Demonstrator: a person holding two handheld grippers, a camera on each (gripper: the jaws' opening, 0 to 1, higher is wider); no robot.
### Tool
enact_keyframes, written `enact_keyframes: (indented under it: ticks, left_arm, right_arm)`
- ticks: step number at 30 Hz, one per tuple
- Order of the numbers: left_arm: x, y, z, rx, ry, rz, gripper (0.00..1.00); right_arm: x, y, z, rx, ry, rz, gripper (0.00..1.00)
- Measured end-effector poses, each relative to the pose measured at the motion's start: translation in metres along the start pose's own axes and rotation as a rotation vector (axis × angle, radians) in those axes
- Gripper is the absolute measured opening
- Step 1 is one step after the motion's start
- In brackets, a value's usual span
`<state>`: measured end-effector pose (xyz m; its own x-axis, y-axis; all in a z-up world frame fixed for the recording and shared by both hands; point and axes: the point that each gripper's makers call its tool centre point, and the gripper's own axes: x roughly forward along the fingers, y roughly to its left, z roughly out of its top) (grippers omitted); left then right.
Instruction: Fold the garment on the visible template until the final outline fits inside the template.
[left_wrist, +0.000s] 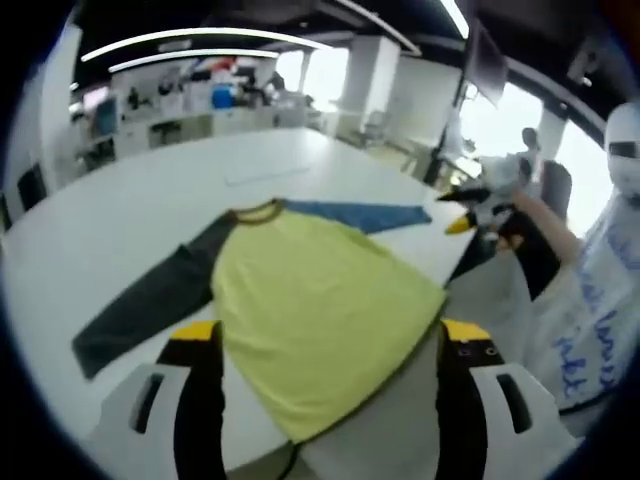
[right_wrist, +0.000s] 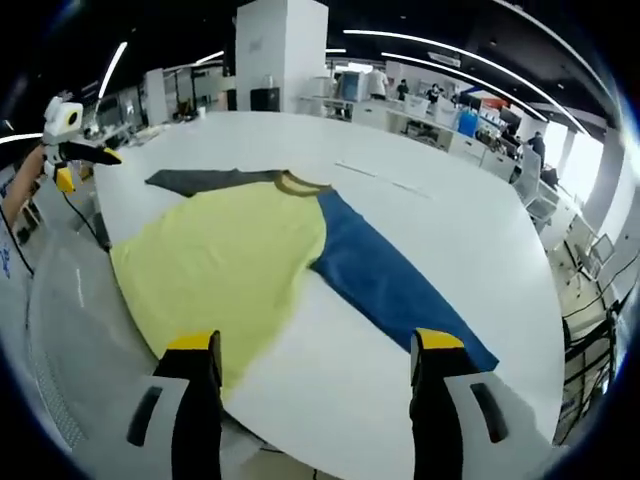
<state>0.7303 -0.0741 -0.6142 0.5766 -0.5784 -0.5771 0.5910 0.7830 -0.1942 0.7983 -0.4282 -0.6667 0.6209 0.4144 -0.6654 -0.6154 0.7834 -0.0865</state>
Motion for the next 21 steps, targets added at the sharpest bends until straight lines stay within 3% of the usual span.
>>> enact_keyframes:
  ticks: [9,21]
  left_arm:
    - [-0.001,-0.012,0.005,-0.014,-0.015,-0.006,0.89]
    - [-0.003,-0.021,0.012,-0.019,-0.021,-0.003,0.97]
  right_arm:
    - [0.004,-0.024,0.002,0.031,-0.026,-0.022,1.00]
    - [-0.001,-0.072,-0.016,0.110,-0.028,-0.103,1.00]
